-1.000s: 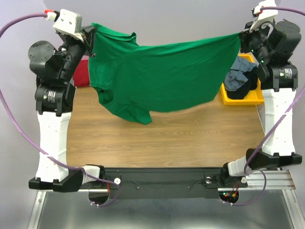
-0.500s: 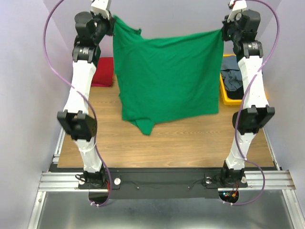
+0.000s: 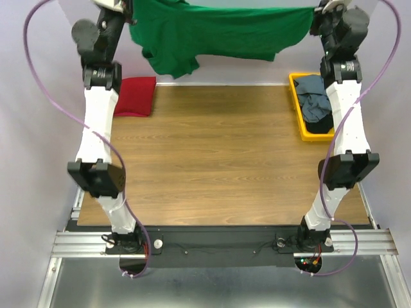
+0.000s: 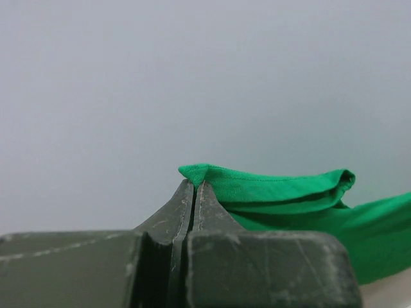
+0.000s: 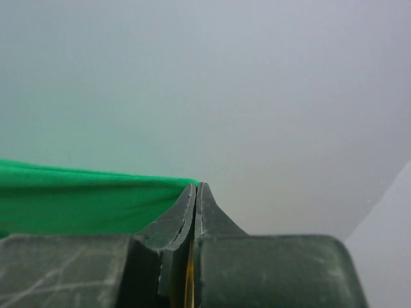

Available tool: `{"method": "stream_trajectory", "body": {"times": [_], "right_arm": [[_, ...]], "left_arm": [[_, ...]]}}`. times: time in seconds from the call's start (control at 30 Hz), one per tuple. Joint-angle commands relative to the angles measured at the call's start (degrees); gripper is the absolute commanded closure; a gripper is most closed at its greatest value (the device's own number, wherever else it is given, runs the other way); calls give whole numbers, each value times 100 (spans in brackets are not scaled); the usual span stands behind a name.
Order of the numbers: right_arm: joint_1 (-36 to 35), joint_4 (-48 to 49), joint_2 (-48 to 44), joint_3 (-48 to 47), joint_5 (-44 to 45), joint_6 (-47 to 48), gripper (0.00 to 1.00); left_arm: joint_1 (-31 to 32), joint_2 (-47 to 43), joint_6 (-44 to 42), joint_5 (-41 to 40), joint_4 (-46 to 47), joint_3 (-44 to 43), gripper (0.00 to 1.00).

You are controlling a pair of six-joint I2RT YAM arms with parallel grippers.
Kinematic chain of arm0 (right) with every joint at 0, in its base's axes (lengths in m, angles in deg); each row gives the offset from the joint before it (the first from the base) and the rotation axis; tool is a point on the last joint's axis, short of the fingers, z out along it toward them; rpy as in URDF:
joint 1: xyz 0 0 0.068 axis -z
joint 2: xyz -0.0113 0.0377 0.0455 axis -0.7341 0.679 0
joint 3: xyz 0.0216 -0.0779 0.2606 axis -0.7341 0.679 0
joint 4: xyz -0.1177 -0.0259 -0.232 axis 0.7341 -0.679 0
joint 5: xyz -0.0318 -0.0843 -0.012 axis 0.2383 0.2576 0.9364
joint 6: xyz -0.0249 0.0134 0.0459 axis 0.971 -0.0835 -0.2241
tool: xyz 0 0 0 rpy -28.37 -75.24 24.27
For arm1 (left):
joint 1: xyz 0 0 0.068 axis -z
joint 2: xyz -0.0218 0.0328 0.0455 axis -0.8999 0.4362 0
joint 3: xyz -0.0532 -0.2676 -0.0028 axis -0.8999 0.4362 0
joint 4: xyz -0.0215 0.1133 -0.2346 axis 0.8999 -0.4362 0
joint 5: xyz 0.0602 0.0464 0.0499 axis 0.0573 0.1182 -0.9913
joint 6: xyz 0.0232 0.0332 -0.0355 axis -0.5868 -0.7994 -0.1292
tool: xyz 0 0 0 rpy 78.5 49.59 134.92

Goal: Fold and stack the t-shirts
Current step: Flatten the tshirt out

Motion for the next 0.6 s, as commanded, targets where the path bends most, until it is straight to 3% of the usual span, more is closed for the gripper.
{"method": "stream_trajectory", "body": {"times": [0.0,0.07,0.13,0.27,0.4,0.57], "right_arm": [[45,574,-471,1033,-376,-51,99],[45,583,-734,2078,-876,2,99],[45,583,-893,2747,-1333,107,99],[45,574,-1244,4398,-1581,484,99],[53,566,-1587,5401,-1573,889,99],[45,268,-1772,5853,-1669,1179,99]], "left_arm": [[-199,-825,-249,505,1038,1557,100],[-208,-1221,-479,706,1188,2910,100],[-217,-1442,-821,778,1215,3732,100],[-243,-1986,-1235,1085,1154,5927,100],[-243,-2418,-1570,1253,1013,7107,100],[-261,-2629,-2009,1183,355,7410,100]]}}
